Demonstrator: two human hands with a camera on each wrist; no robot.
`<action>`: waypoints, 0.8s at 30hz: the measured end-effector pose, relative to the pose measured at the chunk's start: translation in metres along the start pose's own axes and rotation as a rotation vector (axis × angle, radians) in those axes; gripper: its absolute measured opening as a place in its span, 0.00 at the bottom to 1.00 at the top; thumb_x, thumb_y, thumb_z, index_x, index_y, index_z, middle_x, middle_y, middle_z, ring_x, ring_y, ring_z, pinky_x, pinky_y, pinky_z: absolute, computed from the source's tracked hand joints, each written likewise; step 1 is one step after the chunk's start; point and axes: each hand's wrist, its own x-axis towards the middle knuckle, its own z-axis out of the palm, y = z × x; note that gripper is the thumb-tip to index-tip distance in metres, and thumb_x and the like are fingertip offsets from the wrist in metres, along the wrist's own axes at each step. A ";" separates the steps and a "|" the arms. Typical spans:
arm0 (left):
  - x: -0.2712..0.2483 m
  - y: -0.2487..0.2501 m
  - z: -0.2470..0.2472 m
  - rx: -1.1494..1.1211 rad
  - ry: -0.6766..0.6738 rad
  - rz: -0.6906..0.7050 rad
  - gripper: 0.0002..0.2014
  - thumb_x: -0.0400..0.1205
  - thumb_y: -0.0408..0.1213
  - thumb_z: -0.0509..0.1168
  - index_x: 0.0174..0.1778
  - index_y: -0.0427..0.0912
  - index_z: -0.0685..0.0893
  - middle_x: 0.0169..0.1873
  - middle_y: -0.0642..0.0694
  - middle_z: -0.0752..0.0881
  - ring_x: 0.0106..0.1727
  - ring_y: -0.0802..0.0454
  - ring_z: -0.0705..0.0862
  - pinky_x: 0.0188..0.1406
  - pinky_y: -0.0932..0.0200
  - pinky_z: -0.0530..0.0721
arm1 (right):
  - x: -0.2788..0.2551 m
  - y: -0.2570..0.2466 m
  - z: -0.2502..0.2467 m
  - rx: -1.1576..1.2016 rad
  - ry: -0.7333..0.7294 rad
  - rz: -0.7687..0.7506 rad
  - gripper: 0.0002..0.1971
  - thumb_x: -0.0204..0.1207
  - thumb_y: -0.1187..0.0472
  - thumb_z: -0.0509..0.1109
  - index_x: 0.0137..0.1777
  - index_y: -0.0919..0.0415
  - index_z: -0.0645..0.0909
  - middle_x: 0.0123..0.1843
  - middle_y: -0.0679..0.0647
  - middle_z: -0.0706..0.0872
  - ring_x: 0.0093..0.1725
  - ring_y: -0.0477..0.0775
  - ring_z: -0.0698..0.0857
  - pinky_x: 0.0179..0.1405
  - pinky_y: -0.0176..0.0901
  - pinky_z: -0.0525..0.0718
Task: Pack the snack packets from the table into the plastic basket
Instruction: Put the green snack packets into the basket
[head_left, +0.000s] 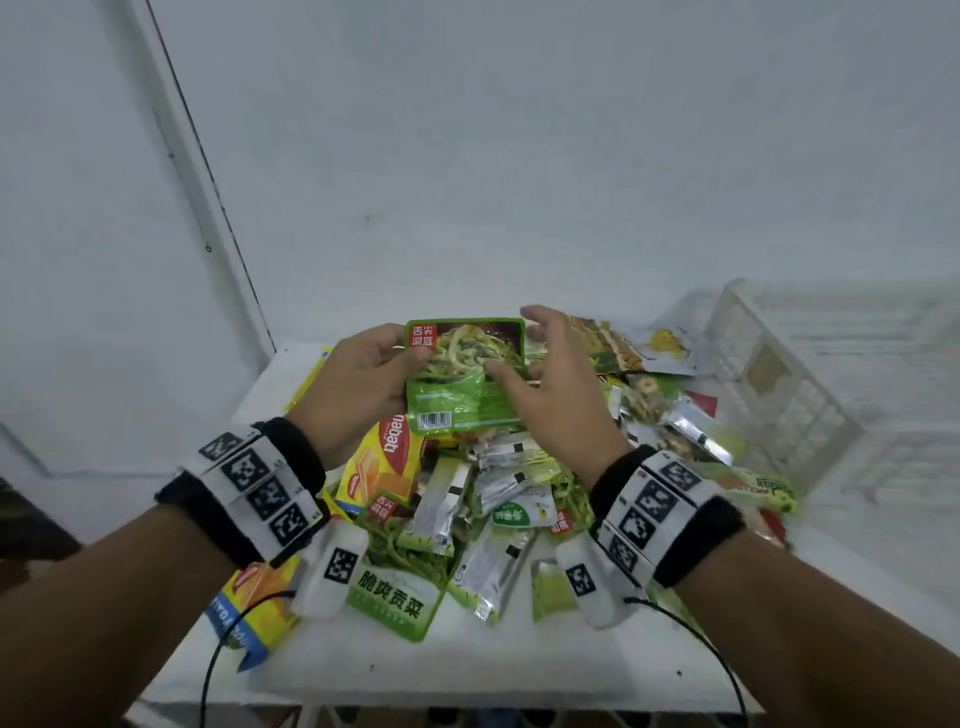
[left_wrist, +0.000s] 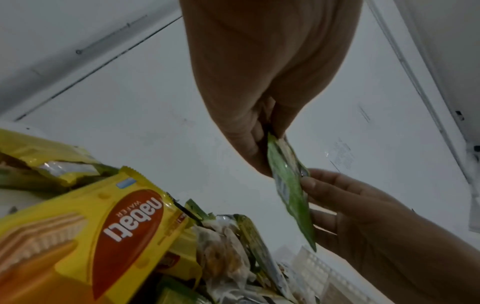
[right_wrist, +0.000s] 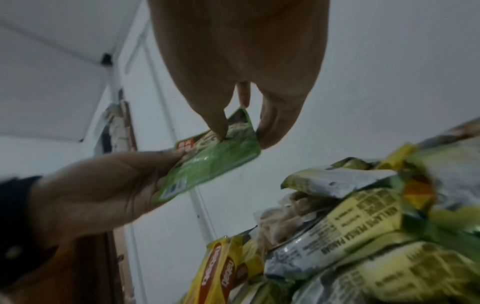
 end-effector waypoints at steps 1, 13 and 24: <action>0.002 -0.001 0.003 -0.004 0.024 -0.004 0.11 0.88 0.30 0.65 0.63 0.28 0.83 0.51 0.34 0.92 0.49 0.40 0.93 0.47 0.47 0.93 | -0.001 0.001 -0.006 0.074 -0.010 0.069 0.29 0.81 0.47 0.75 0.78 0.46 0.66 0.65 0.47 0.76 0.64 0.50 0.82 0.64 0.45 0.83; 0.023 -0.012 0.037 0.142 0.024 -0.006 0.05 0.84 0.34 0.72 0.53 0.37 0.86 0.46 0.39 0.94 0.56 0.32 0.90 0.60 0.22 0.84 | -0.020 0.037 -0.041 -0.003 0.013 0.162 0.21 0.82 0.46 0.74 0.70 0.50 0.74 0.54 0.47 0.84 0.50 0.47 0.88 0.50 0.52 0.89; 0.048 -0.011 0.063 0.153 0.027 0.001 0.06 0.86 0.34 0.70 0.56 0.36 0.86 0.46 0.39 0.94 0.53 0.36 0.92 0.58 0.23 0.85 | -0.032 0.136 -0.118 -0.808 -0.413 0.401 0.32 0.79 0.29 0.45 0.65 0.51 0.76 0.63 0.54 0.81 0.63 0.62 0.82 0.60 0.59 0.82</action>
